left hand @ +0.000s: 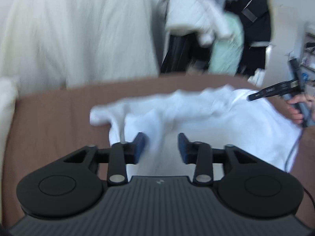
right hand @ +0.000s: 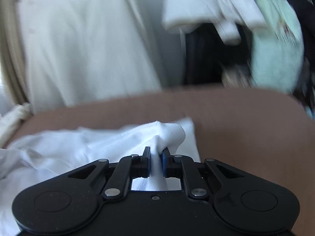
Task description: Fold clothes
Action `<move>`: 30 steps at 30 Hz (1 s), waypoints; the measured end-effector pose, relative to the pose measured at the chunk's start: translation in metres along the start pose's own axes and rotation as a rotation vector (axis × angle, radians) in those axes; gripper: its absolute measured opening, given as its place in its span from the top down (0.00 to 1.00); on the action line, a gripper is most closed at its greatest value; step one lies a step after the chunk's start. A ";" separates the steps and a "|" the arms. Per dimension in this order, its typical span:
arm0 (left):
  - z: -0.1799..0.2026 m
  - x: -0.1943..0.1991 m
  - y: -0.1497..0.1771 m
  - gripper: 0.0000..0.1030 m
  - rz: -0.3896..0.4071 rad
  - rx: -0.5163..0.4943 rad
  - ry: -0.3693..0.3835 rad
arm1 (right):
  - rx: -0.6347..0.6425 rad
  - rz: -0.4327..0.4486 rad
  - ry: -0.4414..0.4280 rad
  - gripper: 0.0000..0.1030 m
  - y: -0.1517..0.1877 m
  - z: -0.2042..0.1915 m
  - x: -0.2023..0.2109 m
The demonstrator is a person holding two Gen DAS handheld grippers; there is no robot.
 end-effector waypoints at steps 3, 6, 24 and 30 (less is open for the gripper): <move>-0.013 -0.016 0.013 0.57 -0.075 0.021 -0.075 | -0.063 -0.097 0.022 0.82 0.013 0.010 -0.020; -0.027 -0.018 0.025 0.45 -0.102 0.086 -0.109 | -0.098 -0.124 -0.007 0.72 0.019 0.008 -0.024; -0.016 0.005 -0.036 0.87 0.122 -0.051 -0.225 | 0.031 0.336 0.072 0.91 -0.047 -0.020 0.034; -0.052 -0.046 0.022 0.68 -0.158 0.166 -0.217 | -0.035 0.053 0.244 0.73 -0.025 0.019 -0.038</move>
Point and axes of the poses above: each gripper's, at about its wrist camera, not at the fingertips, and x roughly against the way its jaws point, z to its right, y to its underside, the point moved 9 cm from there along -x, roughly the way its jaws point, and after that the axes turned 11 degrees about -x, right-handed, at the moved point
